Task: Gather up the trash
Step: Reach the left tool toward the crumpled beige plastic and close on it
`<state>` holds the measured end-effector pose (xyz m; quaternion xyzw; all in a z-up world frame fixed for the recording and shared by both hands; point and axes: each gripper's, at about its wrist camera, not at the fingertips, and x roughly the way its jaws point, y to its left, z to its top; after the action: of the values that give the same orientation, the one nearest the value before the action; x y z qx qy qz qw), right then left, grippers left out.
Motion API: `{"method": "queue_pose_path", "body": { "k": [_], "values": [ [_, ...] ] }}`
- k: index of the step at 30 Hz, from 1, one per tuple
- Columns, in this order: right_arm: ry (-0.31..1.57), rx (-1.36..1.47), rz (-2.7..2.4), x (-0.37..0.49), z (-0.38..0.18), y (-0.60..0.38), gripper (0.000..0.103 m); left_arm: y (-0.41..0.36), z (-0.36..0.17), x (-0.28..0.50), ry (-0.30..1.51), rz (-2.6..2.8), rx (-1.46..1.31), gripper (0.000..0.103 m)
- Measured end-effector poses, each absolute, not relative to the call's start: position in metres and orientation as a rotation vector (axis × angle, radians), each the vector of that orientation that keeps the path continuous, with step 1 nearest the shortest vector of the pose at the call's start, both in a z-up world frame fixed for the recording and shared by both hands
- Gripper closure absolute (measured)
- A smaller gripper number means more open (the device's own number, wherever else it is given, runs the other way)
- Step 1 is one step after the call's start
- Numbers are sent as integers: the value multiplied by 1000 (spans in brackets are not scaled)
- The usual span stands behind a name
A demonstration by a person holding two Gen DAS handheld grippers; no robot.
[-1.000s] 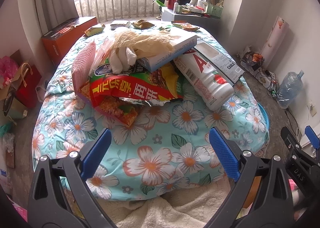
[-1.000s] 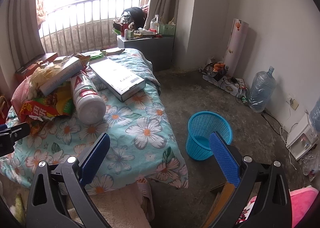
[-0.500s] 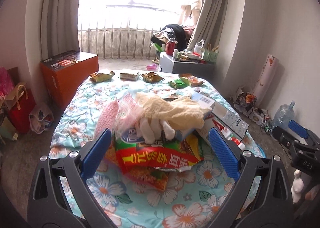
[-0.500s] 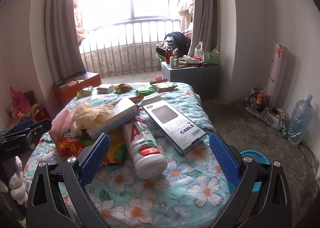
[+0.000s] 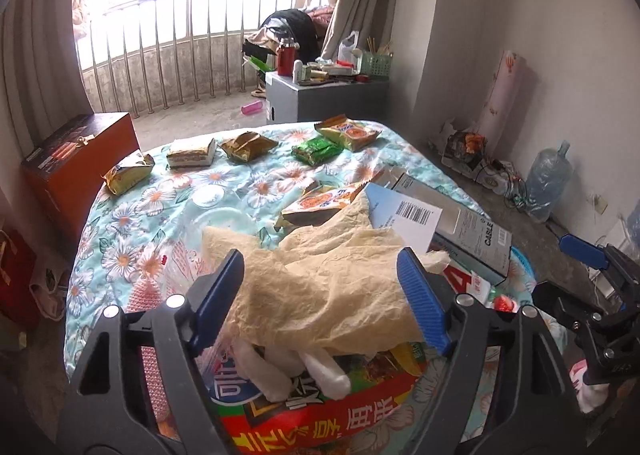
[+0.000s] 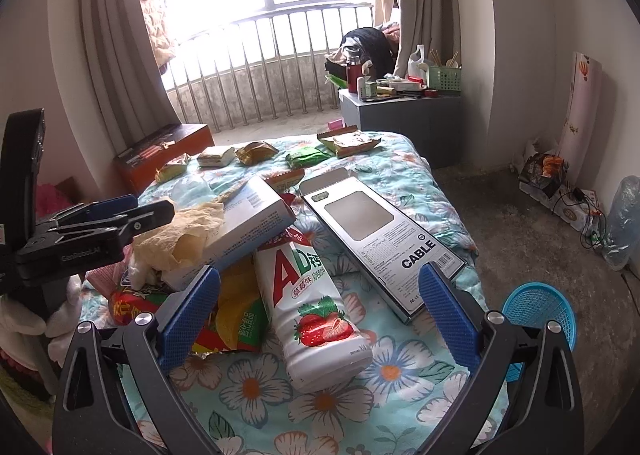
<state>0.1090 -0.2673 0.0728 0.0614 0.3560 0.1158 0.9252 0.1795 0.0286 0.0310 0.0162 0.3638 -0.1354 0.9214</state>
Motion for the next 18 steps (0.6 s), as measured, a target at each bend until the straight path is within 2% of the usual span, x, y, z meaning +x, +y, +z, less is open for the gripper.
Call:
{"method": "queue_pose_path", "body": {
  "k": [2, 3, 6, 8, 11, 14, 18],
  "values": [
    [743, 130, 239, 113, 68, -267, 6, 24, 18, 187, 804, -273, 64, 44],
    [745, 132, 240, 114, 67, -267, 6, 23, 14, 188, 817, -277, 70, 46],
    [745, 141, 238, 116, 66, -268, 6, 24, 11, 185, 810, -265, 84, 59],
    [748, 148, 238, 117, 65, -268, 6, 28, 12, 183, 802, -263, 82, 74],
    [747, 150, 239, 118, 66, -268, 6, 39, 22, 181, 775, -286, 28, 87],
    [738, 147, 237, 115, 69, -268, 6, 52, 34, 180, 735, -318, -59, 96],
    [723, 147, 234, 111, 75, -269, 6, 76, 55, 170, 645, -358, -199, 97]
  ]
}}
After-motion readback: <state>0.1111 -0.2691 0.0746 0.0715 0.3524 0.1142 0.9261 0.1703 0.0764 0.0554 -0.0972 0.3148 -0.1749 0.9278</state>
